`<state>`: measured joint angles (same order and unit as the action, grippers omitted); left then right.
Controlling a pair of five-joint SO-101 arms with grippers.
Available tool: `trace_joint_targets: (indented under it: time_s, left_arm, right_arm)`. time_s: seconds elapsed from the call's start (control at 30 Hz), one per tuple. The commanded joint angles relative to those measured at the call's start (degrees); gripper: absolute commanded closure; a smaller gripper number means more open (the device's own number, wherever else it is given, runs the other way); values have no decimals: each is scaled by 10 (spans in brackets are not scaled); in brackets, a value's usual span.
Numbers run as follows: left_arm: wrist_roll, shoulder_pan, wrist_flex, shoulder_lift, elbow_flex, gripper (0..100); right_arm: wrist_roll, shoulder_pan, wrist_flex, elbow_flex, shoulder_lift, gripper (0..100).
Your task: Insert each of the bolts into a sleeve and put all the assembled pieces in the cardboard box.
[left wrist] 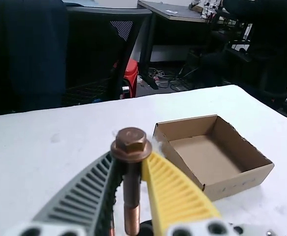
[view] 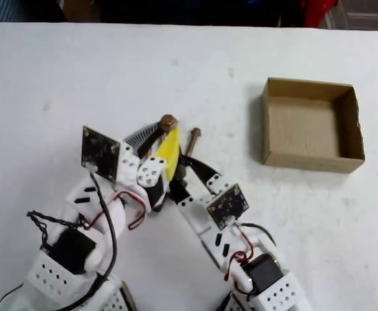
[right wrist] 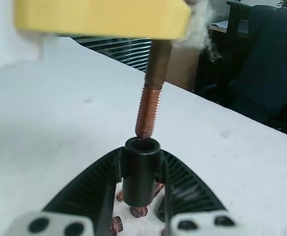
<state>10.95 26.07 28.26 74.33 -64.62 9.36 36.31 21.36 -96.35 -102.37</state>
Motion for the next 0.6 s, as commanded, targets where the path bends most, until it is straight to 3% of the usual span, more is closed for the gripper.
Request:
trace_joint_targets:
  time_s: [0.0, 0.57]
  left_arm:
    - [8, 0, 4, 7, 29, 976]
    - [8, 37, 5, 7, -5, 976]
  right_arm:
    - [3, -1, -3, -4, -7, 981]
    - [3, -1, -2, -4, -7, 981]
